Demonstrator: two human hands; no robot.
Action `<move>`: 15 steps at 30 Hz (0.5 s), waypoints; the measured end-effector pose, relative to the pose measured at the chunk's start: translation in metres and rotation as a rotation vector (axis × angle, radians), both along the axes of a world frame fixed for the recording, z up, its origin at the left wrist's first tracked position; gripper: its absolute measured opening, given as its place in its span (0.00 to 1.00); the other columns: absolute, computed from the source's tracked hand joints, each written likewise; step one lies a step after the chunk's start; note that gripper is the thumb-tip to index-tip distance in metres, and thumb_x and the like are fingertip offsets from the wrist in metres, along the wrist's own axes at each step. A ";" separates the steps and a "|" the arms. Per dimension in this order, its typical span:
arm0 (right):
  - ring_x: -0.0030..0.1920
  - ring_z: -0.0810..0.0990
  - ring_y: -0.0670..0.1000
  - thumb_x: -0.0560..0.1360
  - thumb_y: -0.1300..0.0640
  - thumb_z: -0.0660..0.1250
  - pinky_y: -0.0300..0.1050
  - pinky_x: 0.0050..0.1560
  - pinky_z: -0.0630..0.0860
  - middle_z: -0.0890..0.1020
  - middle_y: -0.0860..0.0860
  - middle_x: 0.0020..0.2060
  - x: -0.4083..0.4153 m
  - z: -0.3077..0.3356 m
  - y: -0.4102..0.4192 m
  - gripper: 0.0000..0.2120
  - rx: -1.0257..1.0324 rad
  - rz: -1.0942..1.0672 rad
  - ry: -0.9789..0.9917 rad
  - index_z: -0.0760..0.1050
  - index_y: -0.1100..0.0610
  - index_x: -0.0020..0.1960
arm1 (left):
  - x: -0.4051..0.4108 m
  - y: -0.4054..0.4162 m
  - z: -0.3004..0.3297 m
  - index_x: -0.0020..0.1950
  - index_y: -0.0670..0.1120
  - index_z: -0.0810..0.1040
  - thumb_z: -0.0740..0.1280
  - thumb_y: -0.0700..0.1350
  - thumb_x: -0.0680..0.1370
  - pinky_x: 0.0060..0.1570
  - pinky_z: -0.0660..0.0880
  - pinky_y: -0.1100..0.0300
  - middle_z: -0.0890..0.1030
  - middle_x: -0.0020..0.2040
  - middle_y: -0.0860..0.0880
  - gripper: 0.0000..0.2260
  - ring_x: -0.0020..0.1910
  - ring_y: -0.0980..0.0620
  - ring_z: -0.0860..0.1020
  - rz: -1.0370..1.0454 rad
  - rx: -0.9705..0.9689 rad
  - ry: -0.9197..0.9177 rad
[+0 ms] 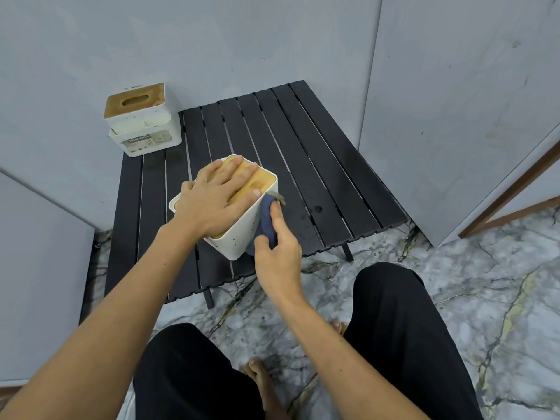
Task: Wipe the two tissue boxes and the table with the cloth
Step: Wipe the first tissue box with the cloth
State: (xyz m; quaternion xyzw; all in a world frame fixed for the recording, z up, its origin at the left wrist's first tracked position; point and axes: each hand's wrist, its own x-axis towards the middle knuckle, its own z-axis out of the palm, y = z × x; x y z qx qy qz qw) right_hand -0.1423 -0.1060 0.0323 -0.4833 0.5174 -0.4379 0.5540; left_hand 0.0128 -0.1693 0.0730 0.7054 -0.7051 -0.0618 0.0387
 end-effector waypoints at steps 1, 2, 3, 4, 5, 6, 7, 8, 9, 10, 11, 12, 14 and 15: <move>0.64 0.75 0.53 0.77 0.65 0.58 0.50 0.63 0.76 0.74 0.49 0.69 -0.002 0.002 -0.005 0.32 -0.008 -0.008 -0.005 0.60 0.44 0.77 | 0.000 0.000 0.000 0.75 0.75 0.48 0.41 0.74 0.76 0.71 0.58 0.37 0.50 0.81 0.64 0.26 0.80 0.51 0.50 -0.006 0.000 0.001; 0.64 0.75 0.51 0.77 0.65 0.58 0.49 0.63 0.76 0.74 0.48 0.69 -0.004 0.004 -0.011 0.32 -0.012 -0.013 -0.008 0.60 0.43 0.77 | 0.001 0.000 -0.001 0.74 0.77 0.48 0.40 0.74 0.76 0.71 0.58 0.36 0.50 0.81 0.63 0.25 0.80 0.50 0.49 -0.011 0.003 0.002; 0.63 0.76 0.49 0.77 0.65 0.58 0.44 0.61 0.77 0.74 0.47 0.68 -0.007 0.004 -0.017 0.32 -0.011 -0.013 -0.003 0.60 0.43 0.77 | 0.000 -0.001 -0.001 0.73 0.79 0.48 0.39 0.75 0.75 0.72 0.57 0.35 0.50 0.82 0.62 0.25 0.80 0.49 0.49 -0.014 0.010 0.002; 0.60 0.77 0.47 0.77 0.65 0.58 0.37 0.56 0.77 0.75 0.46 0.67 -0.010 0.003 -0.023 0.32 -0.002 -0.012 0.015 0.60 0.44 0.77 | 0.000 -0.001 -0.001 0.72 0.79 0.48 0.39 0.75 0.75 0.72 0.56 0.34 0.50 0.82 0.61 0.25 0.81 0.49 0.48 -0.012 0.026 0.004; 0.55 0.77 0.44 0.77 0.65 0.57 0.31 0.50 0.76 0.76 0.46 0.65 -0.012 0.001 -0.026 0.32 0.021 -0.005 0.029 0.60 0.44 0.78 | -0.002 -0.001 0.000 0.72 0.79 0.48 0.40 0.74 0.75 0.72 0.56 0.33 0.50 0.82 0.61 0.24 0.81 0.48 0.48 -0.005 0.044 0.004; 0.50 0.77 0.43 0.78 0.65 0.58 0.28 0.44 0.75 0.77 0.47 0.63 -0.013 -0.002 -0.028 0.32 0.056 0.004 0.033 0.59 0.45 0.78 | -0.004 -0.001 0.001 0.73 0.78 0.49 0.41 0.73 0.76 0.72 0.55 0.33 0.49 0.82 0.60 0.24 0.81 0.48 0.47 0.006 0.053 0.002; 0.46 0.77 0.42 0.78 0.65 0.58 0.28 0.39 0.74 0.77 0.48 0.61 -0.013 -0.005 -0.026 0.32 0.092 0.017 0.027 0.59 0.45 0.78 | -0.007 0.000 0.002 0.74 0.76 0.50 0.43 0.71 0.78 0.72 0.54 0.33 0.49 0.82 0.60 0.23 0.81 0.48 0.47 0.020 0.051 -0.001; 0.43 0.76 0.42 0.78 0.65 0.57 0.30 0.36 0.74 0.78 0.48 0.59 -0.014 -0.008 -0.022 0.31 0.122 0.030 0.017 0.59 0.44 0.78 | -0.011 0.003 0.002 0.74 0.75 0.51 0.45 0.69 0.80 0.71 0.54 0.33 0.50 0.82 0.60 0.21 0.81 0.48 0.47 0.038 0.035 -0.004; 0.40 0.76 0.42 0.79 0.65 0.57 0.33 0.35 0.74 0.78 0.48 0.58 -0.013 -0.009 -0.016 0.31 0.138 0.045 0.011 0.60 0.44 0.78 | -0.013 0.005 0.002 0.75 0.74 0.53 0.46 0.67 0.81 0.71 0.54 0.34 0.50 0.82 0.60 0.21 0.81 0.48 0.48 0.051 0.007 -0.005; 0.38 0.76 0.42 0.79 0.65 0.57 0.35 0.34 0.74 0.78 0.48 0.58 -0.012 -0.010 -0.008 0.31 0.137 0.060 0.004 0.60 0.44 0.77 | -0.015 0.007 0.001 0.75 0.74 0.53 0.46 0.66 0.82 0.71 0.54 0.34 0.51 0.82 0.60 0.21 0.81 0.49 0.48 0.054 -0.018 -0.009; 0.36 0.75 0.41 0.79 0.66 0.57 0.36 0.33 0.73 0.78 0.48 0.58 -0.010 -0.009 -0.001 0.31 0.124 0.075 -0.002 0.60 0.44 0.77 | -0.017 0.008 0.002 0.75 0.73 0.54 0.46 0.66 0.82 0.71 0.54 0.34 0.51 0.82 0.60 0.21 0.81 0.49 0.49 0.056 -0.030 -0.010; 0.34 0.75 0.40 0.78 0.67 0.56 0.36 0.32 0.72 0.78 0.49 0.59 -0.008 -0.008 0.005 0.31 0.102 0.086 -0.015 0.60 0.45 0.78 | -0.017 0.008 0.002 0.75 0.73 0.54 0.47 0.66 0.82 0.71 0.54 0.34 0.52 0.82 0.60 0.21 0.81 0.49 0.49 0.060 -0.030 -0.005; 0.32 0.74 0.38 0.78 0.67 0.56 0.34 0.30 0.70 0.78 0.52 0.60 -0.004 -0.003 0.013 0.31 0.064 0.086 -0.044 0.61 0.46 0.77 | -0.016 0.007 0.002 0.75 0.73 0.55 0.45 0.67 0.80 0.71 0.54 0.35 0.52 0.82 0.61 0.22 0.81 0.49 0.49 0.066 -0.026 0.010; 0.33 0.75 0.37 0.78 0.67 0.57 0.34 0.31 0.71 0.78 0.51 0.58 -0.003 0.001 0.012 0.31 0.050 0.077 -0.053 0.61 0.46 0.77 | -0.016 0.007 0.002 0.75 0.73 0.56 0.44 0.67 0.79 0.71 0.53 0.35 0.52 0.82 0.61 0.23 0.81 0.50 0.49 0.069 -0.024 0.014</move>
